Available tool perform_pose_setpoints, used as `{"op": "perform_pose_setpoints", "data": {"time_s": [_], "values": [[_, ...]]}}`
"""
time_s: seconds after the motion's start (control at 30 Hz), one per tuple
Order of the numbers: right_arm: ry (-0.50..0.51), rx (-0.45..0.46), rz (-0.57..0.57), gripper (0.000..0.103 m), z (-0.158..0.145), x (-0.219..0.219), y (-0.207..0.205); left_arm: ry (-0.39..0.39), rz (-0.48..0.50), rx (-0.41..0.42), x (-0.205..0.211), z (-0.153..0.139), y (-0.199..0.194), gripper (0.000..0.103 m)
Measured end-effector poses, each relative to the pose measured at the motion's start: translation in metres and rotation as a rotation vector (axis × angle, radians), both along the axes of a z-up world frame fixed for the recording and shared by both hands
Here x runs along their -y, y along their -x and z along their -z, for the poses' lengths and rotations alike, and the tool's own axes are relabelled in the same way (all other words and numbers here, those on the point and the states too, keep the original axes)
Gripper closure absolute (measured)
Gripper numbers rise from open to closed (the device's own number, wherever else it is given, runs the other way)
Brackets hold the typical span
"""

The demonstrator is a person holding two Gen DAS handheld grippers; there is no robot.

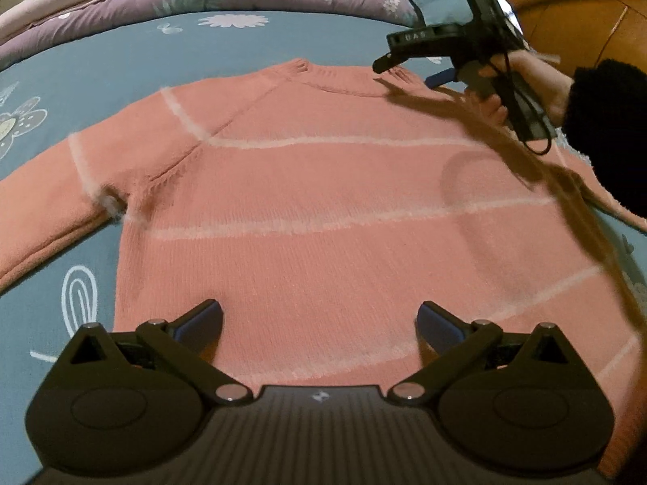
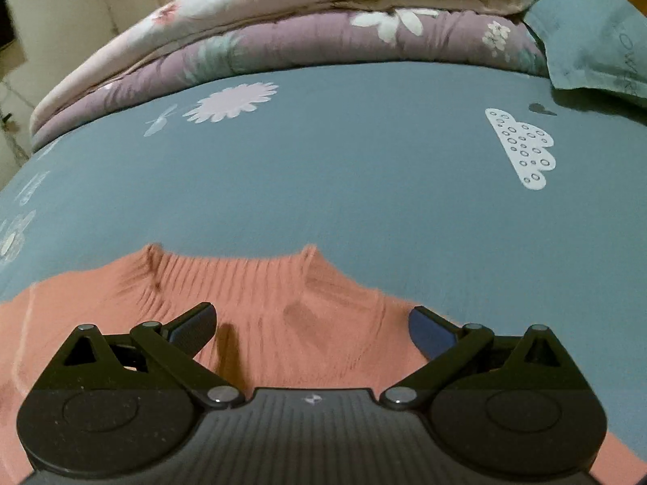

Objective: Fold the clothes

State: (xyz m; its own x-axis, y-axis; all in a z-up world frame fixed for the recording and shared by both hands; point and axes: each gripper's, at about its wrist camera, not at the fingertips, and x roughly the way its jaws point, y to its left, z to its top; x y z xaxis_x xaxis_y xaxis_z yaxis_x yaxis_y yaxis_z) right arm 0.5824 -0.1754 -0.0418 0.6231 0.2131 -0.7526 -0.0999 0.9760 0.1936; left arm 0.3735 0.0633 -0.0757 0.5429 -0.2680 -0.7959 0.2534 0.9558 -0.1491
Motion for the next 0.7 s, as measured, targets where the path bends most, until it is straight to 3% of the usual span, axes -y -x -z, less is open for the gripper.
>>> {"op": "perform_pose_setpoints", "data": {"time_s": [0.1, 0.27, 0.37, 0.43, 0.53, 0.7], "values": [[0.011, -0.037, -0.014, 0.0, -0.008, 0.0, 0.005, 0.015, -0.045, 0.018, -0.009, -0.01, -0.006, 0.001], [0.026, -0.086, -0.066, 0.0, -0.003, 0.004, 0.077, 0.021, -0.177, 0.119, -0.052, -0.032, -0.031, 0.001], [0.049, -0.113, -0.079, 0.0, 0.009, 0.002, 0.123, 0.019, -0.239, 0.102, -0.075, -0.027, -0.052, 0.001], [0.101, -0.084, -0.099, 0.0, 0.015, -0.005, 0.143, 0.035, -0.271, 0.083, -0.087, -0.018, -0.062, 0.001], [0.187, -0.061, -0.127, 0.0, 0.022, -0.015, 0.153, 0.067, -0.316, 0.062, -0.1, -0.005, -0.061, 0.001], [0.182, -0.078, -0.086, 0.0, 0.022, -0.017, 0.149, 0.112, -0.343, 0.059, -0.109, -0.004, -0.059, 0.001]]}}
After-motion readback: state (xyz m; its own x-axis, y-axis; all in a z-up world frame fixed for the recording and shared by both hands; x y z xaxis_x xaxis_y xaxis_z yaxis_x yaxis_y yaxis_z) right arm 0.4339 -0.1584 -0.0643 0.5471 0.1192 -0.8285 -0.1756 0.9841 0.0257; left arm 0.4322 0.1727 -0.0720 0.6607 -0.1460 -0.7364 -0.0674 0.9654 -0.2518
